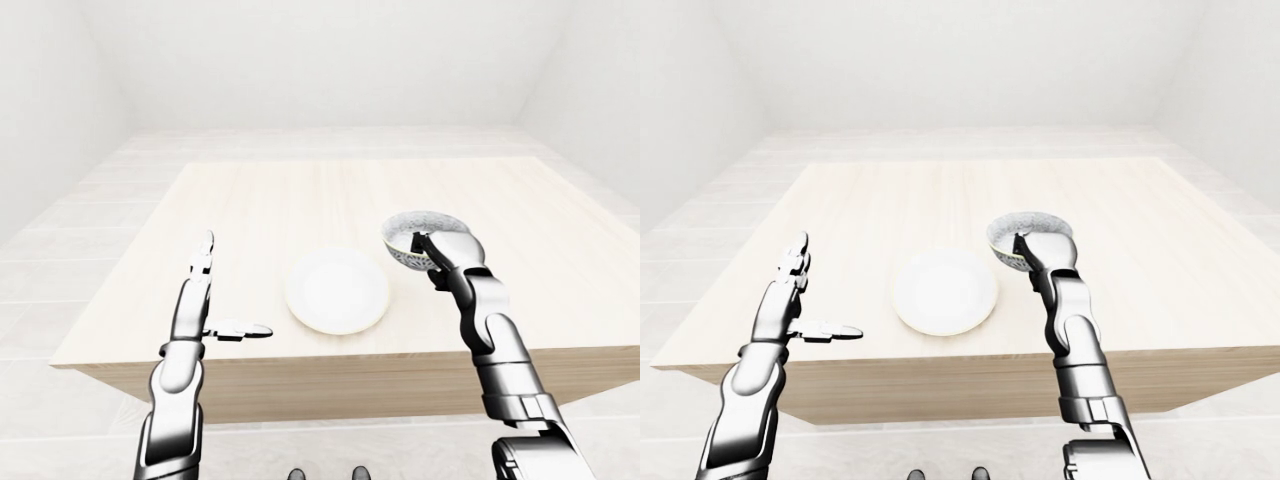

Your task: Put the bowl on the plate.

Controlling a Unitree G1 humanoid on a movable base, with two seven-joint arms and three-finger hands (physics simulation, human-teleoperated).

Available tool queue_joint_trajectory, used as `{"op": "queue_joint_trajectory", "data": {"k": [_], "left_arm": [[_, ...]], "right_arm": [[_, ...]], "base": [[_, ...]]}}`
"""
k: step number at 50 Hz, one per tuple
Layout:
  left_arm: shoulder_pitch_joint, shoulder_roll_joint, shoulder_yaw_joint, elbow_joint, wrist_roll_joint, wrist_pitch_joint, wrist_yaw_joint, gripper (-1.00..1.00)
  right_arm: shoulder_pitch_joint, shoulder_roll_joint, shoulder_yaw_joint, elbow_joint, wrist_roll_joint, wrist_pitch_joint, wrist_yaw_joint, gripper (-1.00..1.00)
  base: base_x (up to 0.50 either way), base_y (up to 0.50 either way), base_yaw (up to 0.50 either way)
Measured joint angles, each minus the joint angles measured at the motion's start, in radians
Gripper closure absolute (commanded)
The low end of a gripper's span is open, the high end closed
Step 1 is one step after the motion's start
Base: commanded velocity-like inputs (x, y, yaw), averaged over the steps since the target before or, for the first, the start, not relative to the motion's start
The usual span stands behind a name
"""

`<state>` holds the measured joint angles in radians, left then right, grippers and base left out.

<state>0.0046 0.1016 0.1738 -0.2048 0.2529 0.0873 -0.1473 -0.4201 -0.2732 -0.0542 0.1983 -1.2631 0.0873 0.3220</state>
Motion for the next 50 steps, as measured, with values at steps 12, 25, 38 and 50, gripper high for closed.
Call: {"op": "queue_joint_trajectory", "data": {"k": [12, 25, 38, 50], "left_arm": [[-0.002, 0.002, -0.001, 0.015, -0.002, 0.000, 0.002, -1.00], [-0.004, 0.003, 0.000, 0.028, -0.002, 0.000, 0.004, -1.00], [-0.007, 0.004, -0.002, 0.035, -0.001, 0.000, 0.007, -1.00], [-0.009, 0.005, -0.004, 0.043, 0.001, 0.000, 0.009, -1.00]], "right_arm": [[0.026, 0.051, 0.019, -0.102, -0.079, 0.000, 0.058, 0.53], [0.044, 0.105, 0.038, -0.169, -0.150, 0.000, 0.093, 0.56], [0.037, 0.146, 0.050, -0.180, -0.170, 0.000, 0.092, 0.54], [0.018, 0.182, 0.074, -0.166, -0.166, 0.000, 0.072, 0.55]], "base": [[0.00, 0.00, 0.00], [0.00, 0.00, 0.00], [0.00, 0.00, 0.00], [0.00, 0.00, 0.00]]}}
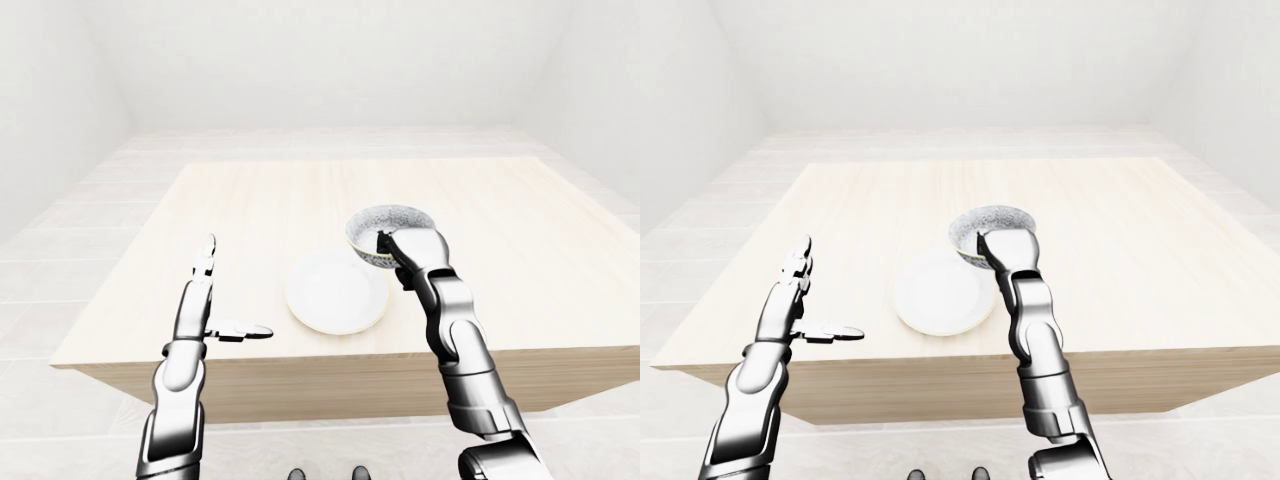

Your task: Put the bowl on the plate.

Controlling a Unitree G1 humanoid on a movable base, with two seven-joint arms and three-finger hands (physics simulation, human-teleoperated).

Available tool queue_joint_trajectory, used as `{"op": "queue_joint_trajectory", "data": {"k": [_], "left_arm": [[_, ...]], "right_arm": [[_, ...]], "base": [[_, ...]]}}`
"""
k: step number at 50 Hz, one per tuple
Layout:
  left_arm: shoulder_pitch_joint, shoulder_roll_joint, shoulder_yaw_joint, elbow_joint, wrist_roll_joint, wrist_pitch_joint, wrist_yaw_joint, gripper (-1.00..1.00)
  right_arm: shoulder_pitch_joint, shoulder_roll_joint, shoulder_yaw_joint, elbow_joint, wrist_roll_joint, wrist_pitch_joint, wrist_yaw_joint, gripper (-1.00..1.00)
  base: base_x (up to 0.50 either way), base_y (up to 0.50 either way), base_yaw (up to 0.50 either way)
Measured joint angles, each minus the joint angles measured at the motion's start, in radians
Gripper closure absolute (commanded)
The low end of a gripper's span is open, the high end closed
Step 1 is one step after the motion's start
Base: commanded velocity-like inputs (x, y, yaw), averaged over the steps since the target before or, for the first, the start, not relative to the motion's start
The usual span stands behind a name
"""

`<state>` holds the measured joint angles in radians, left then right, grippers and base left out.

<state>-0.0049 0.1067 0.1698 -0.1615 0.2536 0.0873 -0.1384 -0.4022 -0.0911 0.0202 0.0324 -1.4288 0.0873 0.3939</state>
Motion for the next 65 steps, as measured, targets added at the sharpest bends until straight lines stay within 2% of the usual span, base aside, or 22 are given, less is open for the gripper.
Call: {"op": "queue_joint_trajectory", "data": {"k": [26, 65], "left_arm": [[-0.007, 0.004, 0.002, 0.023, -0.001, -0.005, 0.002, -1.00], [-0.005, 0.004, 0.004, 0.002, -0.007, 0.000, -0.004, -1.00]], "right_arm": [[0.006, 0.062, 0.055, 0.065, 0.043, 0.000, -0.119, 0.54], [0.196, 0.143, 0.171, -0.060, 0.002, 0.000, -0.202, 0.52]], "base": [[0.00, 0.00, 0.00], [0.00, 0.00, 0.00]]}}
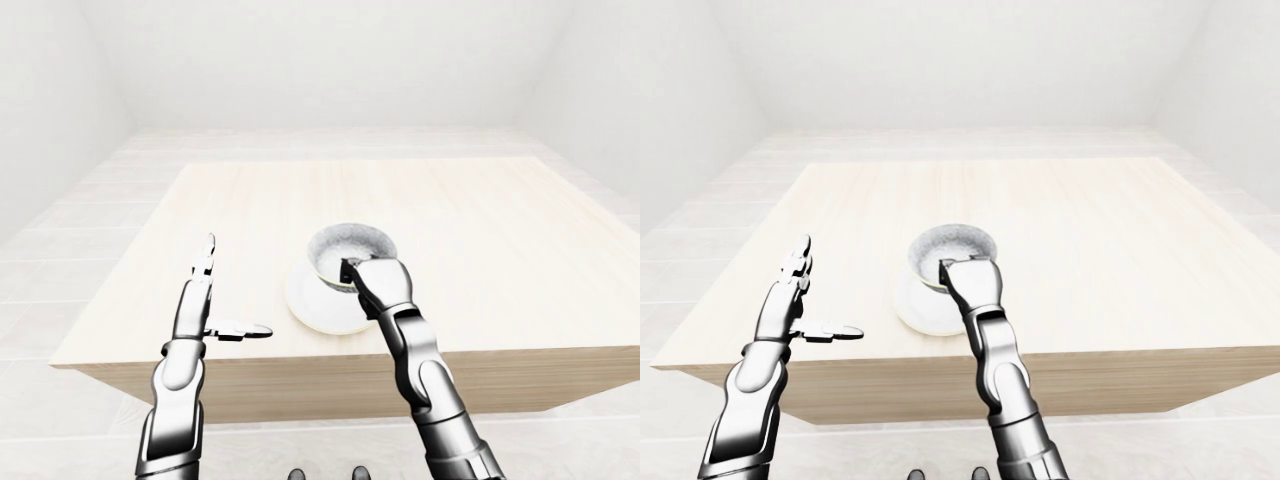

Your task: Put the bowl on the plate.

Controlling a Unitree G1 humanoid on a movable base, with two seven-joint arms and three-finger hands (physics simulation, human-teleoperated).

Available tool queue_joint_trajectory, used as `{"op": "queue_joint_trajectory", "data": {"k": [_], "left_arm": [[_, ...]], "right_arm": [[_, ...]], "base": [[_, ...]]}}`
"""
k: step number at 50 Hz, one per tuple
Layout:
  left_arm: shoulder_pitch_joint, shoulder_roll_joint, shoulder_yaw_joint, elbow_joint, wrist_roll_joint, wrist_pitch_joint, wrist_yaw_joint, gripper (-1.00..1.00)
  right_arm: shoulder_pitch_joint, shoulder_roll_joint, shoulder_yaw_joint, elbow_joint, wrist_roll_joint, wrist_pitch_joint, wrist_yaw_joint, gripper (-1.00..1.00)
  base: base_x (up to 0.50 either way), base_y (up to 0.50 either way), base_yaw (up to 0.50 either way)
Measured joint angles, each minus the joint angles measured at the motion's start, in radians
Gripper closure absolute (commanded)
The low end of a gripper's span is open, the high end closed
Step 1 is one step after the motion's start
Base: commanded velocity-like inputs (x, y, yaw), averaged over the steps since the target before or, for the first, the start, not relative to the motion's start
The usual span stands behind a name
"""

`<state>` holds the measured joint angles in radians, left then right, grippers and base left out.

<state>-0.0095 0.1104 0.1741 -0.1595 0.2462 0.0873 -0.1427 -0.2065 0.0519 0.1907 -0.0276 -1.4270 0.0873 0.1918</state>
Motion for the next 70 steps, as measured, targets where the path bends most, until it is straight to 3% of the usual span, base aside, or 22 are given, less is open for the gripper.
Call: {"op": "queue_joint_trajectory", "data": {"k": [21, 70], "left_arm": [[0.001, 0.001, 0.001, 0.011, -0.001, -0.001, 0.000, -1.00], [-0.005, 0.005, 0.003, 0.041, -0.006, -0.017, 0.005, -1.00]], "right_arm": [[0.050, 0.018, 0.030, -0.025, 0.009, 0.000, -0.030, 0.53], [0.036, 0.036, 0.051, 0.070, 0.048, 0.000, -0.092, 0.58]], "base": [[0.00, 0.00, 0.00], [0.00, 0.00, 0.00]]}}
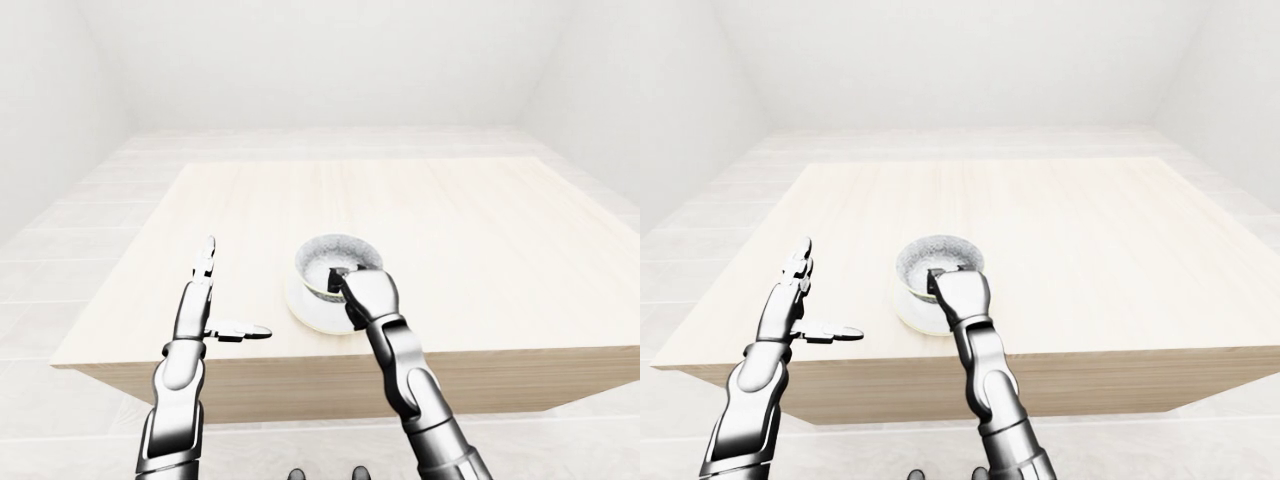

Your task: Put the bowl on the plate.

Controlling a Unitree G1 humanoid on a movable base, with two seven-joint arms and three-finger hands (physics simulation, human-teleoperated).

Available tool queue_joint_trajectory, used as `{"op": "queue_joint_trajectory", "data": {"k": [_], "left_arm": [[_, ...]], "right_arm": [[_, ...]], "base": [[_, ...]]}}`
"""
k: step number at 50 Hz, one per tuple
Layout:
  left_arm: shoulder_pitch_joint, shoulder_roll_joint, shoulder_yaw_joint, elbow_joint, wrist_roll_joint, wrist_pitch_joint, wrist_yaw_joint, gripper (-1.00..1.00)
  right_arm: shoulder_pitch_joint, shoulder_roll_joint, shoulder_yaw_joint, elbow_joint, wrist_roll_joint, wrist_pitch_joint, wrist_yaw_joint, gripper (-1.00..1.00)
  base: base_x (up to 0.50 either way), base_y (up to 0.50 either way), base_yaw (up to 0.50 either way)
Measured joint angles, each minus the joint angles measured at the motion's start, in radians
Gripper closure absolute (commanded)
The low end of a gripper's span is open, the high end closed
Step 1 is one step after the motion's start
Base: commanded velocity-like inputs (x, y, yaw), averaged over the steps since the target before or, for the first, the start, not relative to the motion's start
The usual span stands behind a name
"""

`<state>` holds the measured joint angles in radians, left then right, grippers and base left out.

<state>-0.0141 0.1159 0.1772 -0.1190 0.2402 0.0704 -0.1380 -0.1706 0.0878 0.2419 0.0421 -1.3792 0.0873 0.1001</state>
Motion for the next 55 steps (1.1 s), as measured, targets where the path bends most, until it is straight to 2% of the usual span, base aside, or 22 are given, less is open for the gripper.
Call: {"op": "queue_joint_trajectory", "data": {"k": [55], "left_arm": [[-0.001, 0.001, 0.004, -0.011, -0.001, 0.008, -0.003, -1.00]], "right_arm": [[-0.044, -0.008, -0.015, 0.158, 0.052, 0.000, -0.068, 0.59]], "base": [[0.00, 0.00, 0.00]]}}
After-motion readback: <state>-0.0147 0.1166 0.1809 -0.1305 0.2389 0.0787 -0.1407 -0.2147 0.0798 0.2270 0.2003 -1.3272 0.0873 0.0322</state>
